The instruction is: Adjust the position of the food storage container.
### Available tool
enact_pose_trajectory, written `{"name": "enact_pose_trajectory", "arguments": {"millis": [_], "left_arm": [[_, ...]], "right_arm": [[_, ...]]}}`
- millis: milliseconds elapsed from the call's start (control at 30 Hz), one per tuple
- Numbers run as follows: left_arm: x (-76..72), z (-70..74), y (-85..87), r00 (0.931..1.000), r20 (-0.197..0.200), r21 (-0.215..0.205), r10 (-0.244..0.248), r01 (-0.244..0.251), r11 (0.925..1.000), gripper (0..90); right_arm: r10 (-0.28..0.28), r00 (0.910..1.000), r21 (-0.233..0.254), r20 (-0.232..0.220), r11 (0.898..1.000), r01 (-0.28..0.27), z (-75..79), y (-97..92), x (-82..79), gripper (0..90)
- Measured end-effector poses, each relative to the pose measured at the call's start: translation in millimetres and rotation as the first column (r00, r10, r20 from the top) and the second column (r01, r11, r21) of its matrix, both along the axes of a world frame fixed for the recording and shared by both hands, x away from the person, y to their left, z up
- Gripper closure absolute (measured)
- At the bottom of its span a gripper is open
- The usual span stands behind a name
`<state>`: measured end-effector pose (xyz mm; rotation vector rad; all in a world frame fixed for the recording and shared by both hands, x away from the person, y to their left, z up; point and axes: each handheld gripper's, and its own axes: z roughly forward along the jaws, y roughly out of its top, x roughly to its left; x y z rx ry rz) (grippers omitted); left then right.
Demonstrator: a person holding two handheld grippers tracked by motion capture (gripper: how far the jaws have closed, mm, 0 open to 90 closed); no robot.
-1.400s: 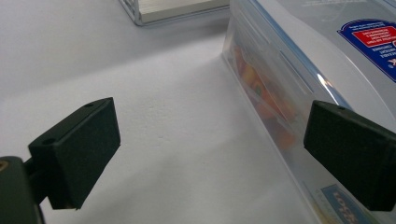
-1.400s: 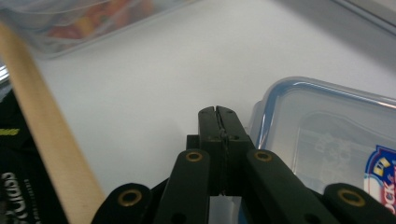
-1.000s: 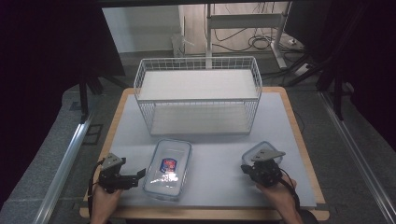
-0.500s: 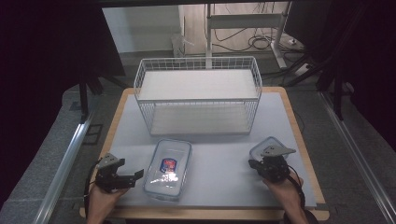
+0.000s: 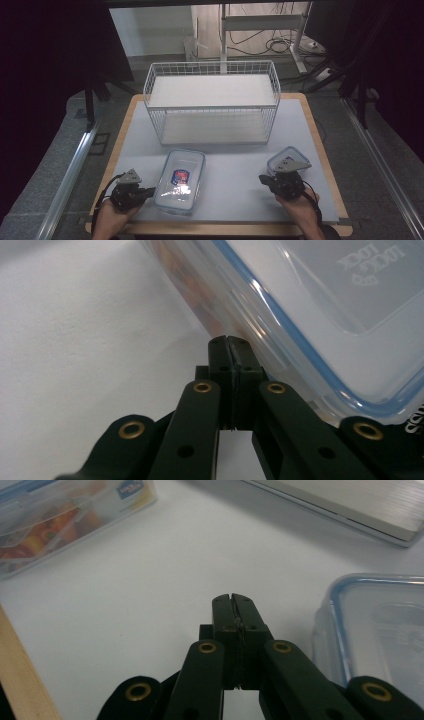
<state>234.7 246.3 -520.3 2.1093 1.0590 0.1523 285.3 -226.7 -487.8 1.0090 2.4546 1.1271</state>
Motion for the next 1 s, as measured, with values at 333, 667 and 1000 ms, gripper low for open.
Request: {"name": "enact_pose_trajectory", "arguments": {"millis": [333, 667, 1000], "left_arm": [[-1.3, 0.6, -17.0, 0.9948, -0.042, -0.067, -0.093, 0.09, 0.9937, 90.0], [4.8, -1.7, -66.1, 0.983, -0.049, -0.131, -0.177, 0.17, 0.9767, 90.0], [40.9, 1.4, -48.8, 0.9997, 0.013, 0.041, -0.02, 0.019, 0.999, 90.0]], "right_arm": [[0.043, 0.999, 0.008, -0.013, 0.999, -0.043, 0.0, 10.0, -10.1, 89.5], [0.094, 0.9951, -0.004, -0.031, 0.996, -0.094, -1.4, 19.2, -23.6, 89.5], [0.166, 0.9833, 0.018, -0.075, 0.986, -0.165, -9.1, 32.3, -36.5, 89.4]]}}
